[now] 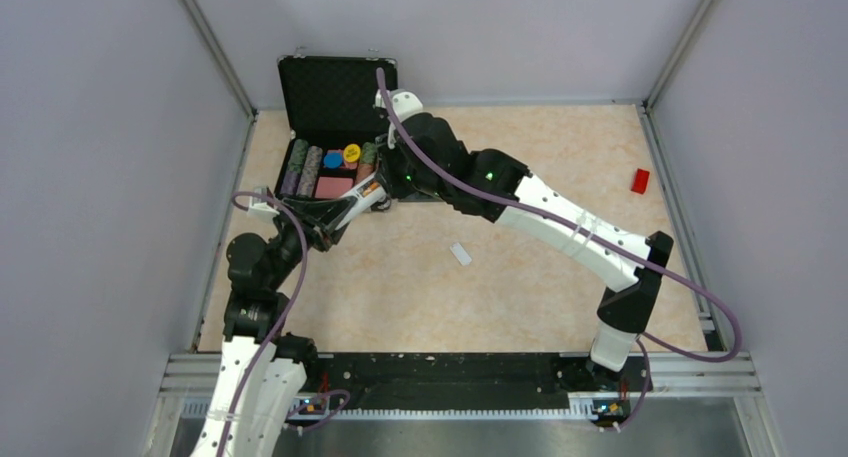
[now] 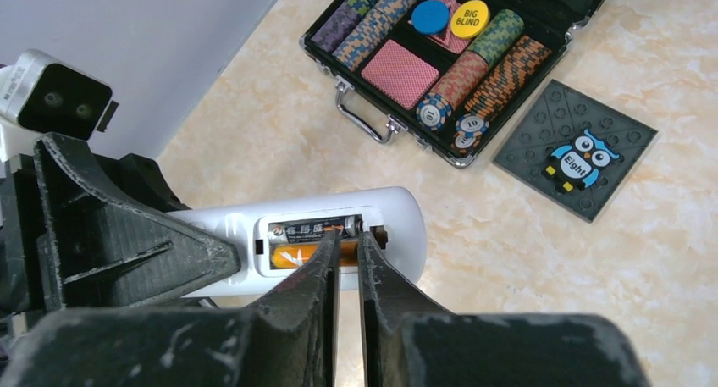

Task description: Load the batteries into the remote control

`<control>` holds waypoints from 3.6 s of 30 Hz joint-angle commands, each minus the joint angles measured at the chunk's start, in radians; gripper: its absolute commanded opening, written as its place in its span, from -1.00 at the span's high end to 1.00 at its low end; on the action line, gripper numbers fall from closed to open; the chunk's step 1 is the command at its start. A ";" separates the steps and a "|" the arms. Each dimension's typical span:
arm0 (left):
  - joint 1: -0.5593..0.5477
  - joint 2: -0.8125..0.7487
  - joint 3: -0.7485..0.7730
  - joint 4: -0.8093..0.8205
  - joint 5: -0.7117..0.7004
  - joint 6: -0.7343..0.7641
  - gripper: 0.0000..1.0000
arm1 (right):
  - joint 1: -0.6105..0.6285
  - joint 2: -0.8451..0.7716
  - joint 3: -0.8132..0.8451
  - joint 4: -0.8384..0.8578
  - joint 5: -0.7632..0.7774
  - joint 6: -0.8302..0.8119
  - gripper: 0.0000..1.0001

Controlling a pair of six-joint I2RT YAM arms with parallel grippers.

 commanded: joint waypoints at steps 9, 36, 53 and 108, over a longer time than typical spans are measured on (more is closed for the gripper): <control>-0.001 -0.007 0.018 0.196 -0.007 -0.067 1.00 | 0.022 0.020 -0.060 0.000 -0.028 0.006 1.00; -0.001 -0.025 -0.018 0.059 0.001 0.093 1.00 | 0.004 -0.132 -0.186 0.082 0.004 -0.023 0.25; -0.001 0.069 0.017 -0.172 0.104 0.515 1.00 | -0.285 -0.314 -0.677 0.105 -0.222 0.025 -0.08; 0.001 0.126 0.092 -0.286 -0.076 0.671 1.00 | -0.333 0.196 -0.681 0.076 -0.022 0.978 0.61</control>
